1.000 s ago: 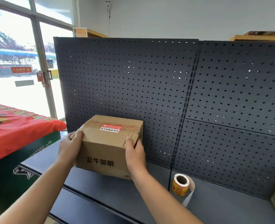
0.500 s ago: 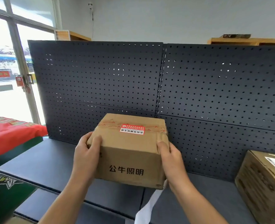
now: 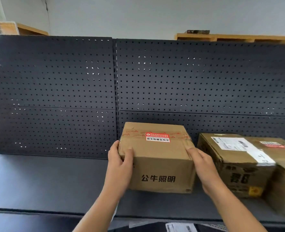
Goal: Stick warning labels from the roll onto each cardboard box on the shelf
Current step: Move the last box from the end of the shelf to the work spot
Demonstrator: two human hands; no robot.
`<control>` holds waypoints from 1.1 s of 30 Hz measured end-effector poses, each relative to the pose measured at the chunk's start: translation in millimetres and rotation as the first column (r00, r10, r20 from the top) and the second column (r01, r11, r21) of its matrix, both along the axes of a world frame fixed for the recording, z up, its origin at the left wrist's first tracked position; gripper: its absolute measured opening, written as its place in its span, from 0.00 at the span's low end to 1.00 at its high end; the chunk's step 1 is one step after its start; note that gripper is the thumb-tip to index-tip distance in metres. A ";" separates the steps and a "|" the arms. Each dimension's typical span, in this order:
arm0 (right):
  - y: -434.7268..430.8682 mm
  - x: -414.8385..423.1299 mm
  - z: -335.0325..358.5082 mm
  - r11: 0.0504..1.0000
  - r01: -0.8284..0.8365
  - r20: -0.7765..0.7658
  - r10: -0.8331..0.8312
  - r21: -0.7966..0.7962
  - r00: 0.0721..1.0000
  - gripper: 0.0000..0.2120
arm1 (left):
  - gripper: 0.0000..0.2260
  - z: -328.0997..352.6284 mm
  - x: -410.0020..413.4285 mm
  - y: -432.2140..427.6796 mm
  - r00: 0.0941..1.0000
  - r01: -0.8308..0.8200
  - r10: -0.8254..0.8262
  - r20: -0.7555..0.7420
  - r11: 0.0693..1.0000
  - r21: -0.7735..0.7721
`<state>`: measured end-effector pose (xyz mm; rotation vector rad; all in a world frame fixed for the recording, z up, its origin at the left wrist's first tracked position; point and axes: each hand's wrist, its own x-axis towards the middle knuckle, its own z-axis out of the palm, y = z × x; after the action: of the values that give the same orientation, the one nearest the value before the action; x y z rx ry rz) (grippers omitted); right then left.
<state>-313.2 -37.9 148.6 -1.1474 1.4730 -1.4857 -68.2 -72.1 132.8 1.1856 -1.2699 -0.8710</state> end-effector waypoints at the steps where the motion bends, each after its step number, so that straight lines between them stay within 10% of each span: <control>1: 2.8 -9.2 -6.1 1.000 0.013 -0.004 -0.013 0.009 1.000 0.17 | 0.29 -5.7 -10.5 1.1 1.000 0.018 -0.018 0.014 1.000 0.007; 23: -19.1 -64.3 -84.1 0.994 0.106 -0.168 -0.103 0.006 0.980 0.18 | 0.21 -56.4 -71.1 -4.8 0.990 0.129 -0.137 0.038 0.976 0.173; 28: -22.3 -51.8 -76.3 0.970 0.145 -0.510 -0.227 -0.196 0.830 0.21 | 0.29 -66.5 -64.5 -10.6 0.993 0.094 -0.103 0.053 0.983 0.158; 33: -23.6 -35.5 -66.2 0.971 0.042 -0.838 -0.225 -0.235 0.497 0.16 | 0.08 -92.0 -31.8 -15.8 0.957 -0.193 0.172 0.233 0.979 0.068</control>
<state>-348.7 -61.5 82.4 -2.1488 2.1394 -1.1639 -100.0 -87.9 40.8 1.4837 -1.2877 -0.6767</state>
